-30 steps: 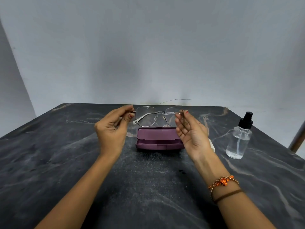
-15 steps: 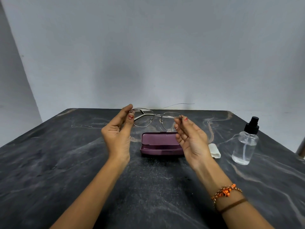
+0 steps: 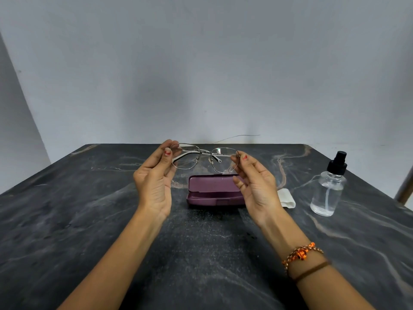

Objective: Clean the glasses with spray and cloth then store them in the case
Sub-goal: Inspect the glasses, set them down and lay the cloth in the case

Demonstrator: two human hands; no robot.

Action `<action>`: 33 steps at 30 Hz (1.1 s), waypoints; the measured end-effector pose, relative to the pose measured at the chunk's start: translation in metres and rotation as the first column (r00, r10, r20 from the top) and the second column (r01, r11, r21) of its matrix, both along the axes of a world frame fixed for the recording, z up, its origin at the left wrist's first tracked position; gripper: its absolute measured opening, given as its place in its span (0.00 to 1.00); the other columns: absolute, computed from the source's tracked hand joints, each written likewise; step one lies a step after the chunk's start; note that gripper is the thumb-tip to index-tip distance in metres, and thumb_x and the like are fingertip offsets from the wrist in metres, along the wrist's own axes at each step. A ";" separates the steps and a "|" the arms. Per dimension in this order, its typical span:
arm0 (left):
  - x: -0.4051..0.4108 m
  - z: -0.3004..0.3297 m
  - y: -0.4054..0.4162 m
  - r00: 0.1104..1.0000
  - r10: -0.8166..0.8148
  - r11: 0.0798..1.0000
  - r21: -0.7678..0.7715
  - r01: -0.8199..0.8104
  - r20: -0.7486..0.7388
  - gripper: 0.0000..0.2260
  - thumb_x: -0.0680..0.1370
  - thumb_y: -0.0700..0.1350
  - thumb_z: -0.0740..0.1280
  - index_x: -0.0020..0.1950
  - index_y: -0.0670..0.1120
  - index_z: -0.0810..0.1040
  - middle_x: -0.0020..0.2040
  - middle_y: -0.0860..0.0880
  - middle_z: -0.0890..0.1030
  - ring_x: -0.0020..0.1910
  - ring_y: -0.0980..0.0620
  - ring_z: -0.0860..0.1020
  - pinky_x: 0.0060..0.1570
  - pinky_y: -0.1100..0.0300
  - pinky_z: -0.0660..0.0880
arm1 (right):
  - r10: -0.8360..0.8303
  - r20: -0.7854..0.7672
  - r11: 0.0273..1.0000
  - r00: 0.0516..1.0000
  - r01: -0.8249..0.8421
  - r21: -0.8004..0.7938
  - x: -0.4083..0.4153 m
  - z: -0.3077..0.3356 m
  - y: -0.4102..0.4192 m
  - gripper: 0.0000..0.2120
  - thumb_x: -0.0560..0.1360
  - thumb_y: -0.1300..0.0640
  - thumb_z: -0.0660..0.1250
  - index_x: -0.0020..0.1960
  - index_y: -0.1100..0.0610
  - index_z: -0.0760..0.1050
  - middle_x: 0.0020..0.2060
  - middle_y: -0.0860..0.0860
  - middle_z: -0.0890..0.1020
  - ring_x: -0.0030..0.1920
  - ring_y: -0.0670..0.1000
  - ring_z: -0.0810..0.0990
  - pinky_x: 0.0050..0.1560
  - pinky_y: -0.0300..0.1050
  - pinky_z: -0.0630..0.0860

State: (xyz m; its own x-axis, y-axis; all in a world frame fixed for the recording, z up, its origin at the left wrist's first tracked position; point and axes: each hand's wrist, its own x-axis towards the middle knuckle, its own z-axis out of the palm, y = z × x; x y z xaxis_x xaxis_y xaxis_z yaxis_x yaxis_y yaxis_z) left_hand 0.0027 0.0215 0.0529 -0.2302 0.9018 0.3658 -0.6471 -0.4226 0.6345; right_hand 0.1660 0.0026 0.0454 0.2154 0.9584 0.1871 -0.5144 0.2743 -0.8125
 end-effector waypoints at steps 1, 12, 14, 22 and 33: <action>0.000 0.000 -0.001 1.000 -0.009 1.000 -0.005 0.009 0.012 0.07 0.67 0.38 0.66 0.42 0.45 0.82 0.39 0.51 0.85 0.41 0.55 0.82 0.46 0.65 0.78 | 0.012 -0.015 1.000 1.000 -0.012 0.003 0.001 0.000 0.000 0.06 0.64 0.54 0.69 0.40 0.52 0.80 0.35 0.45 0.85 0.39 0.40 0.79 0.36 0.32 0.76; -0.002 0.000 -0.001 0.981 -0.150 0.986 -0.052 0.158 0.125 0.09 0.73 0.35 0.62 0.41 0.44 0.81 0.37 0.50 0.84 0.38 0.54 0.82 0.45 0.61 0.80 | 0.095 -0.169 0.995 0.981 -0.095 0.010 -0.002 0.000 0.001 0.05 0.71 0.64 0.65 0.43 0.59 0.79 0.37 0.50 0.84 0.36 0.45 0.83 0.38 0.36 0.80; -0.003 -0.001 0.000 0.975 -0.167 0.982 -0.063 0.178 0.146 0.09 0.75 0.35 0.60 0.43 0.44 0.78 0.37 0.50 0.84 0.38 0.53 0.82 0.45 0.60 0.80 | 0.094 -0.151 0.996 0.984 -0.093 0.013 -0.002 0.000 0.000 0.06 0.72 0.64 0.65 0.42 0.59 0.80 0.35 0.50 0.84 0.35 0.45 0.83 0.38 0.36 0.80; -0.007 -0.003 0.001 0.970 -0.168 0.982 -0.057 0.181 0.174 0.07 0.74 0.35 0.61 0.42 0.44 0.77 0.35 0.50 0.84 0.37 0.53 0.83 0.43 0.60 0.80 | 0.118 -0.100 0.992 0.988 -0.122 -0.041 -0.004 -0.004 0.000 0.05 0.68 0.61 0.67 0.42 0.58 0.81 0.33 0.50 0.85 0.32 0.43 0.81 0.34 0.36 0.80; -0.031 -0.005 -0.002 0.985 -0.145 0.981 -0.112 0.156 0.096 0.07 0.74 0.35 0.63 0.39 0.43 0.79 0.33 0.49 0.84 0.35 0.53 0.83 0.40 0.60 0.81 | 0.111 -0.014 0.988 0.994 -0.112 -0.105 -0.022 -0.002 -0.009 0.05 0.74 0.63 0.64 0.42 0.60 0.78 0.25 0.47 0.82 0.27 0.42 0.80 0.32 0.34 0.78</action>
